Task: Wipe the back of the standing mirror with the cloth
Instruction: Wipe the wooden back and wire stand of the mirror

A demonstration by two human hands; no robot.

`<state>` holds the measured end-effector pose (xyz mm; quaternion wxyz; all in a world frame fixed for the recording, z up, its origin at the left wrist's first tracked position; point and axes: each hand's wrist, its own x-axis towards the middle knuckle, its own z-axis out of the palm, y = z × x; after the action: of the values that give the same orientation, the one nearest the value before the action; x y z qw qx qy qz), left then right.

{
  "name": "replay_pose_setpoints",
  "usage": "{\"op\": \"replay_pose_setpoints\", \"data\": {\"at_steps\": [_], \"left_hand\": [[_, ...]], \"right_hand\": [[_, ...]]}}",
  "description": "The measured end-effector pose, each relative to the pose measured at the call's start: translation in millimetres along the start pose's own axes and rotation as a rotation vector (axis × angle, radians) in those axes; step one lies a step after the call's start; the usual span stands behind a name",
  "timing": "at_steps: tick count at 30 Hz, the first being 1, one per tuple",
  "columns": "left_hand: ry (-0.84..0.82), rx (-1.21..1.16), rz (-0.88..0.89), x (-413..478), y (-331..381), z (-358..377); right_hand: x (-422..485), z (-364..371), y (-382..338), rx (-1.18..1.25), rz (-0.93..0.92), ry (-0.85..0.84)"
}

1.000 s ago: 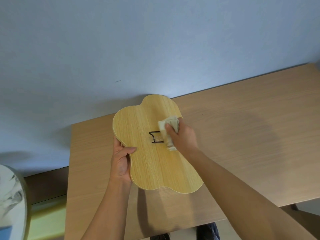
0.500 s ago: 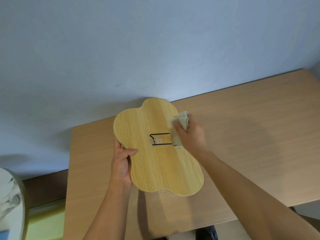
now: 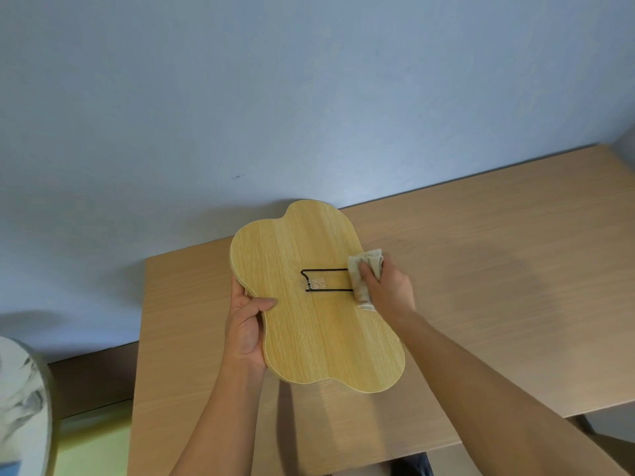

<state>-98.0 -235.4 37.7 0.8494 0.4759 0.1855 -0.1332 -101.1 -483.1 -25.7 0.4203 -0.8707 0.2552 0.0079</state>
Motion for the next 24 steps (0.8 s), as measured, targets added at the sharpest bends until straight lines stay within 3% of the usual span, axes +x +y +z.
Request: {"op": "replay_pose_setpoints", "data": {"at_steps": [3, 6, 11, 14, 18, 24], "left_hand": [[-0.002, 0.003, 0.0, -2, 2, 5], [-0.005, 0.007, 0.005, -3, 4, 10], [-0.015, 0.04, 0.028, -8, 7, 24], [-0.014, 0.057, 0.029, -12, 10, 38], [-0.018, 0.084, 0.043, -20, 16, 66], [-0.033, 0.113, 0.06, -31, 17, 121]], "right_hand": [[7, -11, 8, -0.173, 0.024, -0.008], [15, -27, 3, -0.302, -0.066, -0.005], [22, -63, -13, -0.131, -0.131, 0.024], [17, -74, -30, -0.177, -0.276, -0.059], [10, -75, -42, -0.446, -0.358, -0.169], [8, -80, -32, -0.399, -0.436, -0.333]]}}
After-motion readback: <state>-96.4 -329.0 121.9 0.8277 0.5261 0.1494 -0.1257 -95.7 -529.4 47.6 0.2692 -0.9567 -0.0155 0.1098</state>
